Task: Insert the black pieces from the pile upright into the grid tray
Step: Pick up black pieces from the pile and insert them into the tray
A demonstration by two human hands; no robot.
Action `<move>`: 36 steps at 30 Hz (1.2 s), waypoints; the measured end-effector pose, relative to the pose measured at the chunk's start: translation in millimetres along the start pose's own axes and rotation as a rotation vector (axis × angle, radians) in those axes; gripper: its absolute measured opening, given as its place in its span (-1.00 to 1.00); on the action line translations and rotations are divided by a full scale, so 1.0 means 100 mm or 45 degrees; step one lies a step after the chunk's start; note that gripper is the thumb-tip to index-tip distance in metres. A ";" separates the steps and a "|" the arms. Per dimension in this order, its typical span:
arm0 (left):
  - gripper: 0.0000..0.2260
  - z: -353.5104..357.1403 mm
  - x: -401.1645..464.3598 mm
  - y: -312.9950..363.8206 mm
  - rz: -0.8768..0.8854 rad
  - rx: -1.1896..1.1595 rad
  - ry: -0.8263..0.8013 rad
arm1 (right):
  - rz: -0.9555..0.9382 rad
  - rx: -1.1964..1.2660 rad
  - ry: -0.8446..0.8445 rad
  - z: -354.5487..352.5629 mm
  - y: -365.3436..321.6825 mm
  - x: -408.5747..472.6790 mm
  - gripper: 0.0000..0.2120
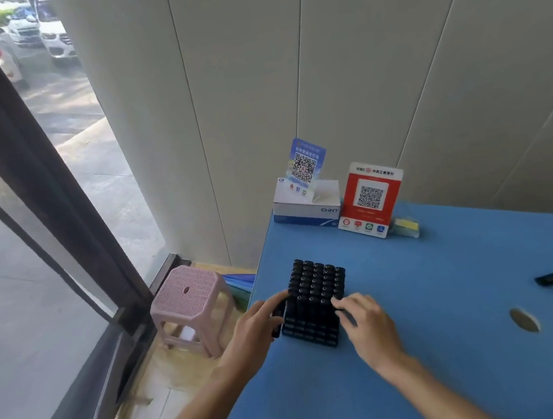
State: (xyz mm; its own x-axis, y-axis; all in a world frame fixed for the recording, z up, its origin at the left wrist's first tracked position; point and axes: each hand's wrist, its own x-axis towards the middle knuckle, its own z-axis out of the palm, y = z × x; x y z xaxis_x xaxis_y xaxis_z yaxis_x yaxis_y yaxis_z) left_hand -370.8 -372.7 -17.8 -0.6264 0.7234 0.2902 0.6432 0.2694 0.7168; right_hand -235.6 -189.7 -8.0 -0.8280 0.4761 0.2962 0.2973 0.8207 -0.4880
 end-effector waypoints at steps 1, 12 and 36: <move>-0.42 -0.02 0.00 -0.02 0.032 0.002 -0.002 | -0.003 -0.021 0.023 0.01 -0.02 -0.01 -0.80; -0.54 0.04 0.16 -0.11 -0.021 -0.096 -0.034 | 0.083 -0.103 0.015 0.01 -0.11 -0.01 -0.84; -0.60 0.17 0.22 -0.05 0.182 0.110 0.010 | 0.062 -0.072 0.023 0.04 -0.07 0.01 -0.82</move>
State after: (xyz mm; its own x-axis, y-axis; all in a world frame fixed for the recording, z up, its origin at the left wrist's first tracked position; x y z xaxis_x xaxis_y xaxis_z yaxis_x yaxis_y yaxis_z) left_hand -380.0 -347.3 -25.9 -0.5293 0.7532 0.3906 0.7611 0.2181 0.6109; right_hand -240.4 -196.8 -7.9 -0.8036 0.5208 0.2881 0.3635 0.8128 -0.4553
